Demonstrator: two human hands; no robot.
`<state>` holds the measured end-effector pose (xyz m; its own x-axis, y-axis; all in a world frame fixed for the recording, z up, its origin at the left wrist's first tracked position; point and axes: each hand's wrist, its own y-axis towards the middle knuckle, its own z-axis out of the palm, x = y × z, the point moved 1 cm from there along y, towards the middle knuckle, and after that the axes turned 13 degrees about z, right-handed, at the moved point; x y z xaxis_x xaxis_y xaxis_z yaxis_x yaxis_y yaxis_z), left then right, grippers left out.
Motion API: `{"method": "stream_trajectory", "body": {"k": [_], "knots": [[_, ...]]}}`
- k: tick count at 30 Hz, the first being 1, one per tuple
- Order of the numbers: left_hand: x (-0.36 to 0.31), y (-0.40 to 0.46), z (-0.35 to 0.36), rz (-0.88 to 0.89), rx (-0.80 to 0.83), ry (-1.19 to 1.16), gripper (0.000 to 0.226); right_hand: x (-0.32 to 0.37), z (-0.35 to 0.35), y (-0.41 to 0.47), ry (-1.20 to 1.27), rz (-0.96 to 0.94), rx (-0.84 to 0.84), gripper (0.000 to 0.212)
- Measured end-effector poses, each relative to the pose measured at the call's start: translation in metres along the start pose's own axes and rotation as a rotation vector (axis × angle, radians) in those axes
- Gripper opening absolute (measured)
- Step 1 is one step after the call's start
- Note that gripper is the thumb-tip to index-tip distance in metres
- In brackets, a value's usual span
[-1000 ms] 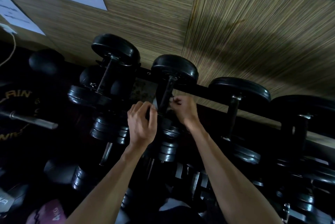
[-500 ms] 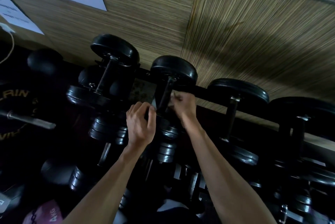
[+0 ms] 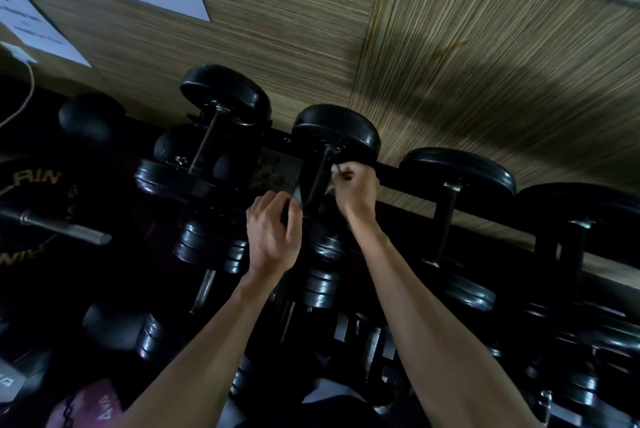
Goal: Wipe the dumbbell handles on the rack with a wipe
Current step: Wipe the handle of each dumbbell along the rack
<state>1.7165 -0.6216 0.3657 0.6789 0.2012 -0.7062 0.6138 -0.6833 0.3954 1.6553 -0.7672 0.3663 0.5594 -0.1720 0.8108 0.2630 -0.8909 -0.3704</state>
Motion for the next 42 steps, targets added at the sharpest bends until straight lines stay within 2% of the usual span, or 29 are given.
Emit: {"method": "stream_trajectory", "body": {"k": [2,5,9,11,14,15,17,19,23,27,29,31,34,37,39,42], "knots": [[0.0,-0.001,0.0,0.006,0.002,0.004,0.035,-0.007,-0.004,-0.009,-0.003,0.018,0.066,0.03],[0.002,0.0,0.0,0.021,-0.016,0.009,0.034,-0.03,-0.009,-0.028,-0.069,0.059,0.27,0.025],[0.001,0.001,-0.002,-0.025,0.052,-0.014,0.029,-0.018,-0.018,-0.032,0.035,-0.023,0.277,0.01],[0.005,0.007,-0.01,-0.117,0.111,-0.155,0.021,0.0,-0.02,-0.041,0.091,-0.104,0.265,0.009],[0.014,0.025,-0.033,-0.345,0.245,-0.463,0.048,0.016,-0.012,-0.056,0.055,-0.232,0.287,0.011],[0.018,0.032,-0.042,-0.392,0.295,-0.527,0.05,0.018,-0.006,-0.06,0.064,-0.24,0.293,0.012],[0.023,0.042,-0.059,-0.393,0.376,-0.606,0.038,0.022,0.007,-0.067,0.114,-0.224,0.302,0.013],[0.029,0.048,-0.073,-0.405,0.39,-0.657,0.026,0.029,0.022,-0.074,0.159,-0.206,0.312,0.014],[0.055,0.064,-0.103,-0.435,0.288,-0.613,0.015,0.043,0.064,-0.085,0.135,-0.257,0.191,0.012],[0.091,0.088,-0.15,-0.153,0.034,-0.178,0.013,0.05,0.119,-0.095,0.058,-0.157,0.102,0.017],[0.109,0.101,-0.171,-0.077,-0.006,-0.078,0.014,0.058,0.143,-0.104,-0.017,-0.21,0.092,0.018],[0.132,0.115,-0.181,-0.089,0.055,-0.032,0.016,0.07,0.166,-0.111,-0.044,-0.236,0.111,0.02],[0.166,0.134,-0.171,-0.177,0.23,0.013,0.018,0.075,0.192,-0.113,-0.011,-0.197,0.103,0.024],[0.18,0.153,-0.146,-0.203,0.368,0.012,0.01,0.069,0.21,-0.112,-0.019,-0.183,-0.03,0.035],[0.18,0.165,-0.127,-0.22,0.418,-0.001,0.012,0.066,0.214,-0.112,-0.009,-0.197,-0.129,0.042],[0.187,0.182,-0.105,-0.37,0.461,-0.204,0.013,0.063,0.216,-0.111,0.001,-0.26,-0.224,0.042]]}}
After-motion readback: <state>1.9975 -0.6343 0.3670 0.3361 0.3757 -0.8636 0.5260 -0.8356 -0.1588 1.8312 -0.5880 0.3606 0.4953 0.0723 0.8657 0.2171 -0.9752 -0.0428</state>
